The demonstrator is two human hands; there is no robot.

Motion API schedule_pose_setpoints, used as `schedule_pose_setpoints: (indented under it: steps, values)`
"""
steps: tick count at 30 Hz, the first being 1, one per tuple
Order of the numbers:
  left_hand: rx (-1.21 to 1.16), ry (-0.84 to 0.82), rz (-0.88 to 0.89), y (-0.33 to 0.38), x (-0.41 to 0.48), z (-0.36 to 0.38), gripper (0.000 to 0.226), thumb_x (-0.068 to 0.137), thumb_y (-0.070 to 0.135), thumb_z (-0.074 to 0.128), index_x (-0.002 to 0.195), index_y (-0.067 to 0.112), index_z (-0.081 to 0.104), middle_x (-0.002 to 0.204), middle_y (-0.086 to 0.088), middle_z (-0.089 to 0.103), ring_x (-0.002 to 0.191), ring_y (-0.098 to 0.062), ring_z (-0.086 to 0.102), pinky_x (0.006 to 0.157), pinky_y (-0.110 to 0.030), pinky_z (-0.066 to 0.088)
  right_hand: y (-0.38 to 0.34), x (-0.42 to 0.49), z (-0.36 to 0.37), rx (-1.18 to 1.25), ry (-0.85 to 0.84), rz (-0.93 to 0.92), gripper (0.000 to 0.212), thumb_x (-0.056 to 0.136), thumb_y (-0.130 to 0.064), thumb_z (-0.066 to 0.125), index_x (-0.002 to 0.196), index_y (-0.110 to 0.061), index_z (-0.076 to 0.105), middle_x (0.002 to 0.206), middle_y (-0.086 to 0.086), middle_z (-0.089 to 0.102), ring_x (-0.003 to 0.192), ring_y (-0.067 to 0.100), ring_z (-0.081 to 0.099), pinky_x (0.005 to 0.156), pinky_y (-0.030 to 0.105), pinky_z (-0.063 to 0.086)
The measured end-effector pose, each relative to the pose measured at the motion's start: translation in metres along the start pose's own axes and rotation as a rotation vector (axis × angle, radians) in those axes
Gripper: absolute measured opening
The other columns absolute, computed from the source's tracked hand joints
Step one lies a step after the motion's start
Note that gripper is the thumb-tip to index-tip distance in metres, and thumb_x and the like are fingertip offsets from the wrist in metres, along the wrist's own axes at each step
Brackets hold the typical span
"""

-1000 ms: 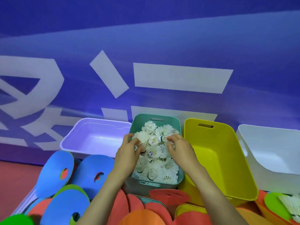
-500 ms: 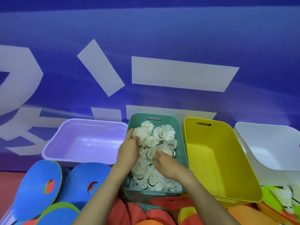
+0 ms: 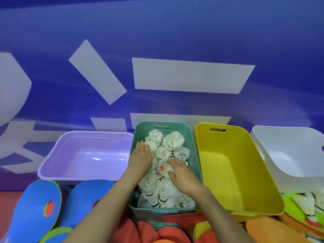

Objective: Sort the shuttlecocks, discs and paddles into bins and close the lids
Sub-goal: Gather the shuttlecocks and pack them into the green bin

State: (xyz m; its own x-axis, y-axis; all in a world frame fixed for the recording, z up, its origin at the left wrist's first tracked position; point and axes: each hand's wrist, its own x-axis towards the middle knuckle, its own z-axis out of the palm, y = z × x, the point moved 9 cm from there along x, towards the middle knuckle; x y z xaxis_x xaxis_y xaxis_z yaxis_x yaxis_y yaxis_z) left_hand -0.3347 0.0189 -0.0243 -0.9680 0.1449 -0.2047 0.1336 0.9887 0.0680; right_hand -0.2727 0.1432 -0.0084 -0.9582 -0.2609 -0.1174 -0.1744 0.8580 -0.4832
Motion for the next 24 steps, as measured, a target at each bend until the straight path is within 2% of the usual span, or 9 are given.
schedule_pose_setpoints:
  steps: [3, 5, 7, 10, 12, 15, 19, 21, 24]
  values:
    - [-0.021, -0.002, 0.014, 0.003, -0.001, -0.002, 0.059, 0.096, 0.010, 0.025, 0.147, 0.004, -0.005, 0.155, -0.023, -0.008, 0.144, -0.035, -0.007, 0.118, -0.039, 0.012, -0.002, 0.002, -0.009, -0.103, 0.091, -0.028, 0.044, 0.098, -0.015, 0.040, 0.142, -0.016, 0.033, 0.146, 0.000, 0.032, 0.137, 0.015, 0.023, 0.113, 0.026, 0.019]
    - [0.002, 0.045, 0.082, 0.010, -0.002, -0.004, 0.066, 0.095, 0.008, 0.027, 0.148, 0.010, -0.012, 0.155, -0.017, -0.018, 0.144, -0.032, -0.014, 0.119, -0.041, 0.007, 0.000, 0.003, -0.008, -0.162, 0.063, -0.029, 0.048, 0.098, -0.016, 0.040, 0.145, -0.017, 0.028, 0.151, 0.000, 0.025, 0.140, 0.017, 0.016, 0.115, 0.030, 0.016]
    - [-0.001, 0.017, 0.131, 0.015, -0.003, 0.001, 0.065, 0.095, 0.006, 0.026, 0.149, 0.010, -0.010, 0.156, -0.013, -0.019, 0.144, -0.028, -0.014, 0.119, -0.040, 0.005, 0.004, 0.004, 0.000, -0.201, -0.026, -0.013, 0.052, 0.098, -0.017, 0.040, 0.147, -0.018, 0.022, 0.156, 0.001, 0.017, 0.144, 0.018, 0.010, 0.117, 0.033, 0.012]
    - [0.009, -0.099, 0.109, 0.011, -0.001, 0.011, 0.058, 0.097, 0.008, 0.022, 0.149, 0.004, -0.002, 0.157, -0.015, -0.008, 0.145, -0.028, -0.011, 0.119, -0.037, 0.005, 0.012, 0.007, 0.017, -0.214, -0.168, 0.031, 0.060, 0.099, -0.019, 0.039, 0.150, -0.019, 0.009, 0.159, 0.001, 0.004, 0.146, 0.018, 0.003, 0.119, 0.039, 0.010]
    - [0.043, -0.144, 0.105, 0.011, 0.000, 0.012, 0.057, 0.097, 0.007, 0.024, 0.149, 0.003, 0.003, 0.157, -0.017, -0.004, 0.145, -0.030, -0.009, 0.119, -0.037, 0.007, 0.016, 0.012, 0.024, -0.199, -0.201, 0.056, 0.063, 0.099, -0.020, 0.039, 0.151, -0.018, 0.004, 0.159, 0.001, 0.000, 0.146, 0.017, 0.002, 0.119, 0.041, 0.010]
    - [0.104, -0.172, 0.117, 0.013, 0.000, 0.014, 0.057, 0.096, 0.008, 0.026, 0.150, 0.007, 0.006, 0.157, -0.018, 0.001, 0.145, -0.032, -0.010, 0.119, -0.038, 0.007, 0.018, 0.019, 0.022, -0.151, -0.176, 0.080, 0.061, 0.099, -0.019, 0.041, 0.150, -0.014, 0.009, 0.159, 0.003, 0.007, 0.145, 0.020, 0.012, 0.117, 0.040, 0.017]
    - [0.149, -0.241, 0.095, 0.007, -0.008, 0.025, 0.046, 0.092, 0.006, 0.029, 0.138, 0.006, 0.036, 0.143, -0.014, 0.040, 0.145, -0.034, -0.003, 0.117, -0.041, 0.018, 0.023, 0.029, 0.016, -0.106, -0.108, 0.138, 0.043, 0.095, -0.008, 0.042, 0.137, -0.011, 0.033, 0.143, 0.006, 0.038, 0.126, 0.025, 0.041, 0.101, 0.037, 0.038]
    - [0.144, -0.272, 0.069, 0.003, -0.015, 0.029, 0.042, 0.093, 0.007, 0.029, 0.133, 0.006, 0.041, 0.142, -0.011, 0.041, 0.145, -0.033, -0.006, 0.114, -0.042, 0.022, 0.024, 0.033, 0.017, -0.084, -0.105, 0.150, 0.042, 0.093, -0.005, 0.042, 0.135, -0.010, 0.035, 0.140, 0.006, 0.040, 0.122, 0.026, 0.044, 0.098, 0.038, 0.041]
    - [0.148, -0.290, 0.044, 0.004, -0.018, 0.026, 0.042, 0.093, 0.009, 0.030, 0.133, 0.005, 0.043, 0.149, -0.010, 0.033, 0.145, -0.031, -0.009, 0.112, -0.042, 0.023, 0.023, 0.035, 0.015, -0.054, -0.092, 0.160, 0.045, 0.093, -0.005, 0.044, 0.137, -0.010, 0.034, 0.141, 0.006, 0.038, 0.123, 0.026, 0.044, 0.099, 0.038, 0.041]
